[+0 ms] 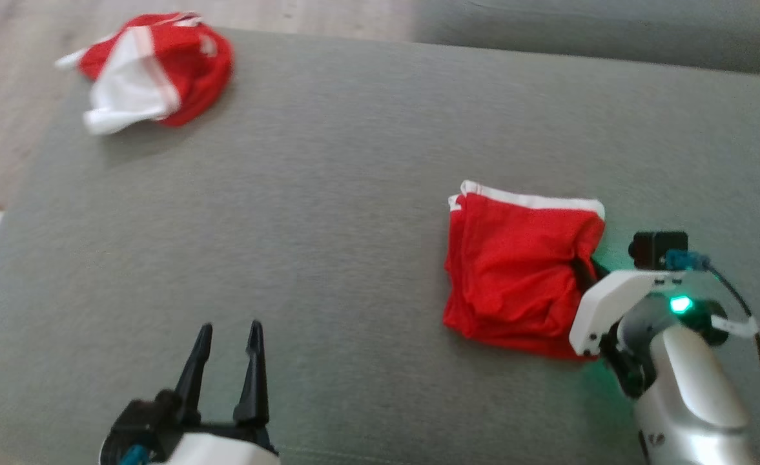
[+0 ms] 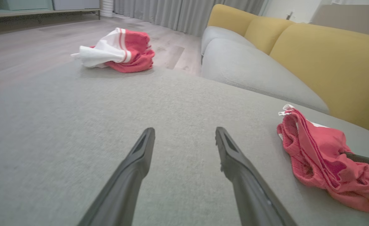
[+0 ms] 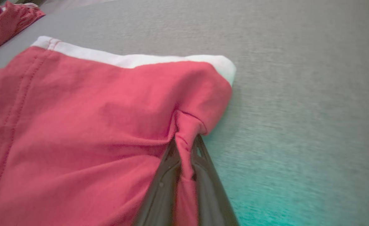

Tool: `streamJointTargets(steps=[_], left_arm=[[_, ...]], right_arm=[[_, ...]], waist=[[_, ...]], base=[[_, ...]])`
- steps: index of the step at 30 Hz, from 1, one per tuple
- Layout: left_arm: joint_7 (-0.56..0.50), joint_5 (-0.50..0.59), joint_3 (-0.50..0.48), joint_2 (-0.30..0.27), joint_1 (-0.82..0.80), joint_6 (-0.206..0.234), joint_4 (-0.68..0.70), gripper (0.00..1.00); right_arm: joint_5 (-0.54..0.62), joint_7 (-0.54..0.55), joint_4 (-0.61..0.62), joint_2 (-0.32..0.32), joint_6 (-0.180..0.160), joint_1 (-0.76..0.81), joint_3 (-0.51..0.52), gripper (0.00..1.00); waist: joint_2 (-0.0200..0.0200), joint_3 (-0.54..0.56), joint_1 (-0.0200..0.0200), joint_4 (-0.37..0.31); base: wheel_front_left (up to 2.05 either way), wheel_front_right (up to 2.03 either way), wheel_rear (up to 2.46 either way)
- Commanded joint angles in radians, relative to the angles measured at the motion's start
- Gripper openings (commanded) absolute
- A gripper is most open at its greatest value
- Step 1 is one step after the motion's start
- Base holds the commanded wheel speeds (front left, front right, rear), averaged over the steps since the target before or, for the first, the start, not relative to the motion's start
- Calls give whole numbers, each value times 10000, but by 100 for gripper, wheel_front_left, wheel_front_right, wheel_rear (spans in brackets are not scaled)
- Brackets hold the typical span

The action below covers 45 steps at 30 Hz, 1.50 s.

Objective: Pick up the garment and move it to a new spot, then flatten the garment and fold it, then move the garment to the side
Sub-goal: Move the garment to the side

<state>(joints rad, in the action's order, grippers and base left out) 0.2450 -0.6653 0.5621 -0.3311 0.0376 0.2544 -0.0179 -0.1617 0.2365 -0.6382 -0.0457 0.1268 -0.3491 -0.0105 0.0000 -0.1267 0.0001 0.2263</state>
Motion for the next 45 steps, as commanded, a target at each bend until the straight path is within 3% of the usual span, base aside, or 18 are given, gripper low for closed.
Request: streamJointTargets(steps=[1, 6, 10, 13, 19, 28, 36, 40, 41, 42, 43, 45], left_arm=[[118, 173, -270, -35, -616, -38, 392, 100], [42, 340, -269, -118, -960, -10, 551, 100], [-179, 543, -382, -408, -1543, 7, 773, 100], [-357, 647, -415, -544, -1859, 25, 924, 100], [-636, 808, -452, -760, -2414, -8, 1026, 100], [-927, 997, -366, -861, -2850, 79, 1287, 100], [-970, 1029, -329, -911, -2752, 211, 1537, 100], [-924, 1019, -292, -886, -2661, 251, 1581, 100], [-911, 1012, -277, -873, -2648, 249, 1585, 100], [-893, 1001, -264, -858, -2636, 242, 1574, 100], [-875, 987, -250, -839, -2625, 234, 1556, 100], [-802, 935, -222, -777, -2575, 218, 1464, 100]], right_arm=[[211, -149, 384, -45, 39, -538, -113, 0], [930, -163, 882, -46, 39, -964, 215, 0], [1507, -40, 1768, -86, 39, -1585, 599, 0], [1623, 40, 2064, -184, 39, -1985, 753, 0], [1674, 123, 2160, -284, 39, -2563, 1035, 0], [1750, -50, 1414, -654, 39, -3603, 1469, 0], [2410, 224, 198, -2485, 39, -4866, 1733, 0], [2801, 263, -213, -3061, 39, -5182, 2002, 0], [2884, 230, -330, -3161, 39, -5242, 2089, 22], [3041, 150, -359, -3209, 39, -5264, 2166, 75], [3186, 45, -369, -3233, 39, -5279, 2265, 100], [3474, -313, -433, -3167, 39, -5324, 2459, 100]], waist=[[0, -324, -1, -720], [0, -831, -1, -2054], [0, -1611, -1, -3662], [0, -2016, -1, -4274], [0, -2600, -1, -4835], [0, -2951, -1, -4632], [0, -3167, -1, -3663], [0, -3192, -1, -3277], [0, -3184, -1, -3198], [0, -3163, -1, -3134], [0, -3133, -1, -3074], [0, -2986, -1, -2949]], base=[[0, 0, 0], [0, 0, 0], [0, 0, 0], [0, 0, 0], [0, 0, 0], [0, 0, 0], [0, 0, 0], [0, 0, 0], [0, 0, 0], [0, 0, 0], [0, 0, 0], [0, 0, 0]])
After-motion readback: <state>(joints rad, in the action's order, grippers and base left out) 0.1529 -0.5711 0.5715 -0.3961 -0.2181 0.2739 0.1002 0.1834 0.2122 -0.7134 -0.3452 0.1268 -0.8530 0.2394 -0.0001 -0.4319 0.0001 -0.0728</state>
